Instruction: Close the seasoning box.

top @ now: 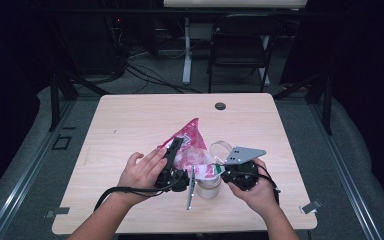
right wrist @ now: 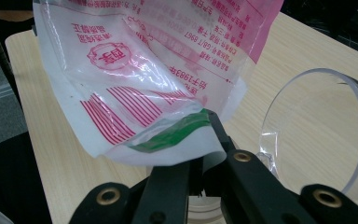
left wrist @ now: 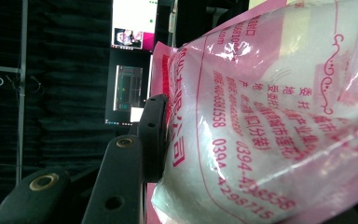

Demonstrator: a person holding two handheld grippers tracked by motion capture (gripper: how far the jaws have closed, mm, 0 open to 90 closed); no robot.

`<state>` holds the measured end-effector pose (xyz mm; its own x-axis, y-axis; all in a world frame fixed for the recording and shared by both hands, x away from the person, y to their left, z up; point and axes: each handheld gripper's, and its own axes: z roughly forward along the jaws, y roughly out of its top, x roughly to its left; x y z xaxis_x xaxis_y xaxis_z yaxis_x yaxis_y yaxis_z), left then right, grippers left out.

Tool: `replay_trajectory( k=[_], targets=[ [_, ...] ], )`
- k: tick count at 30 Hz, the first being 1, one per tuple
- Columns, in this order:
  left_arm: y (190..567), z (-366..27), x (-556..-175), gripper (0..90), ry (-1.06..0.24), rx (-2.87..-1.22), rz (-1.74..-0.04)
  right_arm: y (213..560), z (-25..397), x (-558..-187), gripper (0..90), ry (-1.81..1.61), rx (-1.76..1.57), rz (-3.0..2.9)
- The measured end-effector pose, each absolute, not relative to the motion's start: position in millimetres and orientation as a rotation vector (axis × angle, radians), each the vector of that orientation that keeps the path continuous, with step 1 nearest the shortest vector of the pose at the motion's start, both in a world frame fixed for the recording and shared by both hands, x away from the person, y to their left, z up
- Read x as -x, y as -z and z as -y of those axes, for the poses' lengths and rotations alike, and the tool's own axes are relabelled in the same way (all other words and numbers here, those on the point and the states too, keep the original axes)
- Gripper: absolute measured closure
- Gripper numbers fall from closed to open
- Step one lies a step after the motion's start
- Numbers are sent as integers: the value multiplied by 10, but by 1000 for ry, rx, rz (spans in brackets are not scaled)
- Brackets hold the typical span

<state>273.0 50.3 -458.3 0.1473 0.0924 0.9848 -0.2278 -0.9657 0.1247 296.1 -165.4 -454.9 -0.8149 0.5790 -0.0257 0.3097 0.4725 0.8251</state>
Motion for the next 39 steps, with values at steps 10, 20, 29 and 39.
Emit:
replay_trajectory(
  k=[10, 20, 29, 39],
  targets=[
    [4579, -498, -2724, 639, -1901, -2175, 132, 4554, 1658, -2967, 900, -1257, -756, -2424],
    [4585, -493, -2726, 640, -1900, -2177, 133, 4568, 1652, -2971, 900, -1230, -761, -2421],
    [4599, -487, -2734, 641, -1896, -2180, 131, 4568, 1658, -2973, 900, -1224, -765, -2420],
    [4625, -493, -2749, 642, -1889, -2192, 124, 4577, 1657, -2979, 900, -1221, -767, -2421]
  ],
)
